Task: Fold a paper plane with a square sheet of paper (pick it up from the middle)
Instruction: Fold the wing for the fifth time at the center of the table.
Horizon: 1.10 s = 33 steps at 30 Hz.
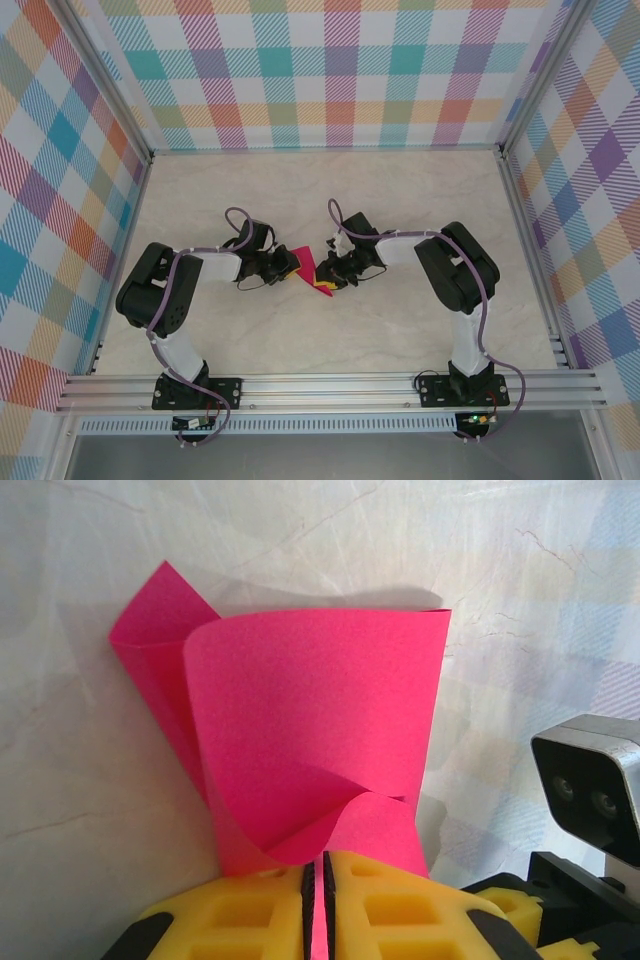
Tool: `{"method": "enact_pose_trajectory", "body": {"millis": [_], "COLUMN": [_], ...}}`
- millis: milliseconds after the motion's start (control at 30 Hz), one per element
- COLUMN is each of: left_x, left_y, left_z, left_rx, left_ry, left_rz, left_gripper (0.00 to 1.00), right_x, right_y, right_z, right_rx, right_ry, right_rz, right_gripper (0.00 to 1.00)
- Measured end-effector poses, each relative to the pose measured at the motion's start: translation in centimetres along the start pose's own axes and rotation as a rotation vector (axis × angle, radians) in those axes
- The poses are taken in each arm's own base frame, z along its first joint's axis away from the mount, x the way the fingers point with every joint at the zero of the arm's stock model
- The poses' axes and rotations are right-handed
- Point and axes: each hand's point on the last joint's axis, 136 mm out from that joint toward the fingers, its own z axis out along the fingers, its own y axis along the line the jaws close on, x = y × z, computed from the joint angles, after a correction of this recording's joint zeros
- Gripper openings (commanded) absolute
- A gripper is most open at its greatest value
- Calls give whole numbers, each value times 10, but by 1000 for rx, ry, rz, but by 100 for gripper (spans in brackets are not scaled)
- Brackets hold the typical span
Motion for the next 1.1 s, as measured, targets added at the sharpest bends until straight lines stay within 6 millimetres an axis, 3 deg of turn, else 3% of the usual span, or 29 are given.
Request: {"method": "enact_pose_trajectory", "body": {"millis": [300, 600, 833, 1100], "left_x": [2, 11, 40, 42], "left_y": [-13, -57, -53, -42], "left_z": [-3, -26, -17, -7], "left_rx": [45, 177, 159, 121], "left_ry": [21, -9, 46, 51], "left_rz": [13, 115, 139, 111], "left_gripper": [21, 26, 24, 21], "right_x": [2, 2, 3, 5], "right_y": [-5, -6, -7, -7], "right_z": [1, 1, 2, 2], "right_rx": [16, 17, 4, -14], "right_ry": [4, 4, 1, -10], "right_rz": [10, 4, -24, -111], "right_gripper": [11, 11, 12, 14]}}
